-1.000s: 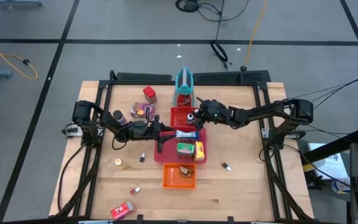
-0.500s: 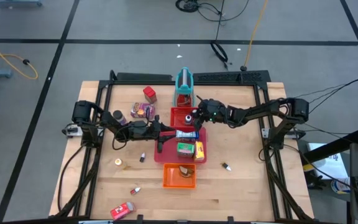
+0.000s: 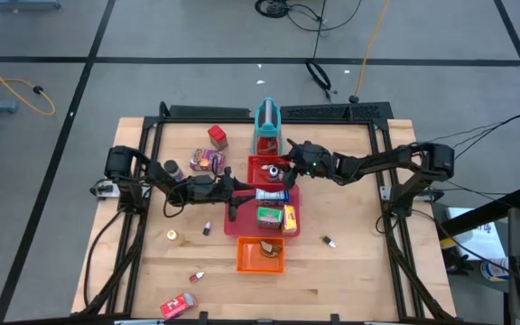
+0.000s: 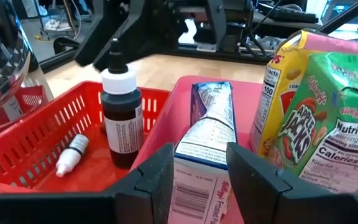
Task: Pick & Place Kitchen Items
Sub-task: Put the small violet food coloring bottle into the red bin
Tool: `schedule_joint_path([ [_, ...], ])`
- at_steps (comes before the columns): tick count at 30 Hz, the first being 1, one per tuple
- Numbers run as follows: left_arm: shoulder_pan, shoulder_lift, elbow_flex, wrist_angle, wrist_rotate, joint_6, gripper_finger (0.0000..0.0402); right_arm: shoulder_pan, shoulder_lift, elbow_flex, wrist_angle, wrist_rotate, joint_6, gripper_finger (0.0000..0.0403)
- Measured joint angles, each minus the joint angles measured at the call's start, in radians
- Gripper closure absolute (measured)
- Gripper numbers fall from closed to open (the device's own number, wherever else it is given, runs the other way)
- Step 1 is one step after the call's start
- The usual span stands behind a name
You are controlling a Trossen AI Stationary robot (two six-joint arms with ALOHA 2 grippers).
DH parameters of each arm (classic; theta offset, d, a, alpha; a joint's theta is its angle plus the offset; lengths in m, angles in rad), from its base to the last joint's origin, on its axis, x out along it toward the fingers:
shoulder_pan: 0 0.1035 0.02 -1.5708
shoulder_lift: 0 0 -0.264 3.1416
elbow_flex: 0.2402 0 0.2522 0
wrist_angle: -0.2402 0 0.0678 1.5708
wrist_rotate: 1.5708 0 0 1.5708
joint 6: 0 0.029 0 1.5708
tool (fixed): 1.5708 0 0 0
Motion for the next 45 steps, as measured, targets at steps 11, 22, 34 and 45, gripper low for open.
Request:
schedule_joint_path([
  [11,0.0,0.0,0.0,-0.015,0.0,-0.005,0.0254,0.059,-0.224,0.0,-0.355,-0.009,0.025,0.0273],
  [22,0.0,0.0,0.001,-0.027,-0.001,-0.002,0.0254,0.308,-0.382,0.0,-0.616,-0.01,0.192,0.0273],
  [34,0.0,-0.001,0.001,-0.031,-0.001,0.001,0.0254,0.656,-0.374,-0.027,-0.627,0.059,0.455,0.0273],
  [45,0.0,-0.001,0.001,-0.035,-0.001,0.009,0.0254,0.824,-0.372,-0.106,-0.64,0.128,0.715,0.0273],
])
